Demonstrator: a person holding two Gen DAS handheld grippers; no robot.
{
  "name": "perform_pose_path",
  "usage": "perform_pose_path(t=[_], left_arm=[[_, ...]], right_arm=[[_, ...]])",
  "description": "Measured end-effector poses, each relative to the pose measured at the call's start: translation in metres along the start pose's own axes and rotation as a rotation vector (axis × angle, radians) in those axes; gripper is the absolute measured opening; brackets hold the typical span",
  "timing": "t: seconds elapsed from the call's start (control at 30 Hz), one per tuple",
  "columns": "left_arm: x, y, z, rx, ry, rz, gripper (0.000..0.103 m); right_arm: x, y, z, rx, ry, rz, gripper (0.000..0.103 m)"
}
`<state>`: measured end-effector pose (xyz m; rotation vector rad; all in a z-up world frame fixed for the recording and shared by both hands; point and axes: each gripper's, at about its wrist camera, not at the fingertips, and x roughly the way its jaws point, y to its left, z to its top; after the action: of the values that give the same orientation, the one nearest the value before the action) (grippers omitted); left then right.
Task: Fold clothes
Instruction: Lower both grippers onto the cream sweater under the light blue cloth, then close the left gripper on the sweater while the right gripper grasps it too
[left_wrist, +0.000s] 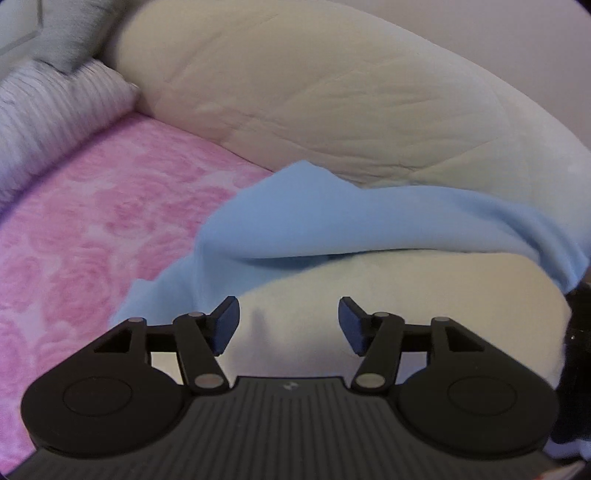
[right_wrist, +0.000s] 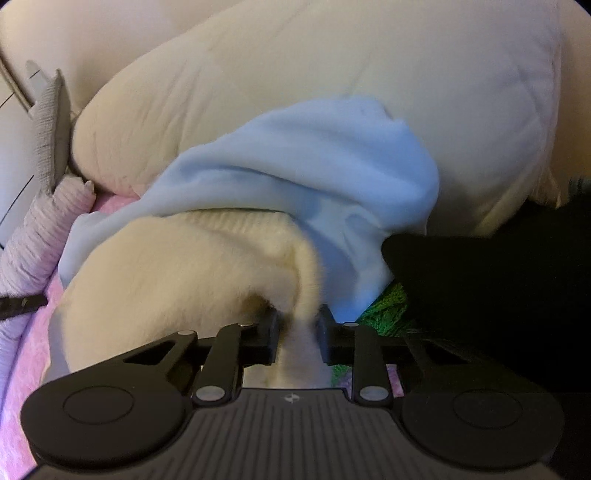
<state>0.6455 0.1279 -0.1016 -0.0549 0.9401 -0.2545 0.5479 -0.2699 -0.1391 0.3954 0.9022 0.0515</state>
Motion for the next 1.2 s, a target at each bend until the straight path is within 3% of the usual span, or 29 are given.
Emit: perform_pose_path(t=[0.13,0.2,0.3,0.4,0.43,0.47,0.5,0.53,0.57,0.6,0.73,0.87,1.07,1.2], left_arm=[[0.016,0.0,-0.004,-0.04,0.07,-0.128,0.062],[0.015,-0.003,-0.011,-0.051,0.074,-0.208,0.084],[0.014,-0.019,-0.024,0.034,0.084,-0.23,0.097],[0.024,-0.037,-0.034,0.148,0.09,-0.196,0.098],[0.028,-0.04,-0.034,0.163,0.086,-0.182,0.097],[0.03,-0.041,-0.034,0.158,0.071,-0.177,0.08],[0.031,-0.042,-0.033,0.15,0.057,-0.172,0.051],[0.028,-0.041,-0.031,0.132,0.048,-0.157,0.038],[0.025,-0.039,-0.029,0.113,0.04,-0.146,0.023],[0.02,-0.034,-0.029,0.096,0.033,-0.149,0.018],[-0.007,-0.03,-0.043,0.085,0.01,-0.151,0.011],[-0.046,-0.03,-0.059,0.072,-0.024,-0.141,0.01],[-0.104,-0.005,-0.106,-0.073,-0.026,-0.114,0.01],[-0.089,0.007,-0.131,-0.167,-0.009,-0.133,0.016]], right_arm=[[-0.009,-0.003,0.002,0.018,-0.023,0.038,0.024],[-0.002,-0.005,0.006,0.021,0.003,0.038,0.028],[0.004,-0.004,0.009,0.026,0.012,0.049,0.04],[0.01,-0.002,0.006,0.033,0.024,0.046,0.045],[0.016,-0.003,0.005,0.042,0.035,0.047,0.045],[0.018,-0.005,0.004,0.052,0.039,0.052,0.045],[0.019,-0.006,0.005,0.061,0.041,0.06,0.043],[0.02,-0.007,0.005,0.069,0.043,0.068,0.041],[0.017,-0.002,0.005,0.046,0.038,0.056,0.031],[0.014,0.003,0.006,0.023,0.034,0.043,0.022],[-0.017,0.018,0.003,-0.01,-0.021,0.075,0.016],[-0.051,0.043,0.0,-0.07,-0.052,0.205,0.014],[-0.084,0.097,-0.01,-0.212,-0.008,0.404,0.014],[-0.067,0.111,-0.028,-0.263,0.061,0.327,0.014]])
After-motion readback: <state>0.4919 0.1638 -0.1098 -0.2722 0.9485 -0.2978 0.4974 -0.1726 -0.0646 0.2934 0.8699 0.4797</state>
